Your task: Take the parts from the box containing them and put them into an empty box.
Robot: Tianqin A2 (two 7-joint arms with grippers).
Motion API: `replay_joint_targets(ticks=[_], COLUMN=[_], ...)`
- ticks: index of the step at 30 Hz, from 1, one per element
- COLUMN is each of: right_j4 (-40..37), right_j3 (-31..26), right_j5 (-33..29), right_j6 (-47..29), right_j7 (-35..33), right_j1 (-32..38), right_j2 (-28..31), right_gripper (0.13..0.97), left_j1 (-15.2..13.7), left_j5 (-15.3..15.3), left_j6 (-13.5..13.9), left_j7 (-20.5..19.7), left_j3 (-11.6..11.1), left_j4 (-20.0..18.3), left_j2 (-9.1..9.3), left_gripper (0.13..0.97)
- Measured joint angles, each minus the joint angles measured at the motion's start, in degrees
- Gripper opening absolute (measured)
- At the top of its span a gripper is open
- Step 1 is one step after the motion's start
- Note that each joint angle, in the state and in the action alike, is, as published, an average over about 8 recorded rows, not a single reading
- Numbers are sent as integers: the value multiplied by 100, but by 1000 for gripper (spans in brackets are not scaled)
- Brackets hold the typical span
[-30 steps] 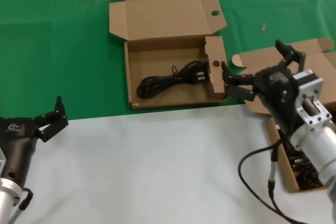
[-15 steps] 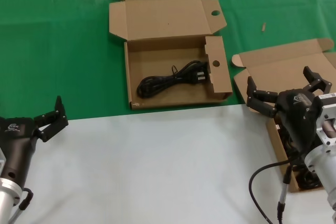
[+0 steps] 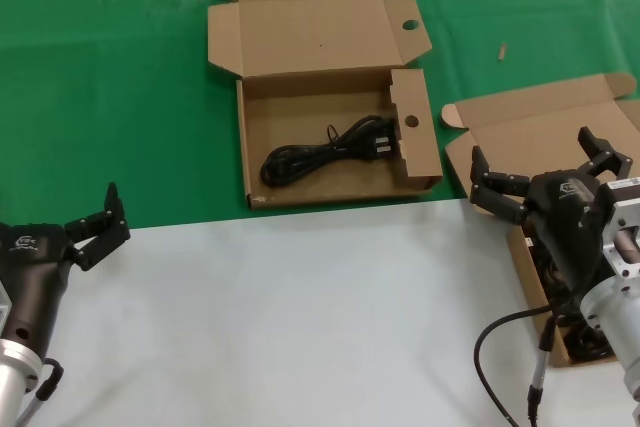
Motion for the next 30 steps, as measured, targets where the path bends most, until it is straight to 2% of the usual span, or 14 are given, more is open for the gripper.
replay_joint_targets(ticks=[30], right_j4=[0], right_j3=[0], right_j5=[0], right_j6=[0], right_j7=[0], right_j1=[0], right_j2=[0], right_gripper=[966], left_j1=[0], left_j5=[0], left_j6=[0], left_j7=[0], left_j3=[0], left_j4=[0], left_j2=[0], left_gripper=[966])
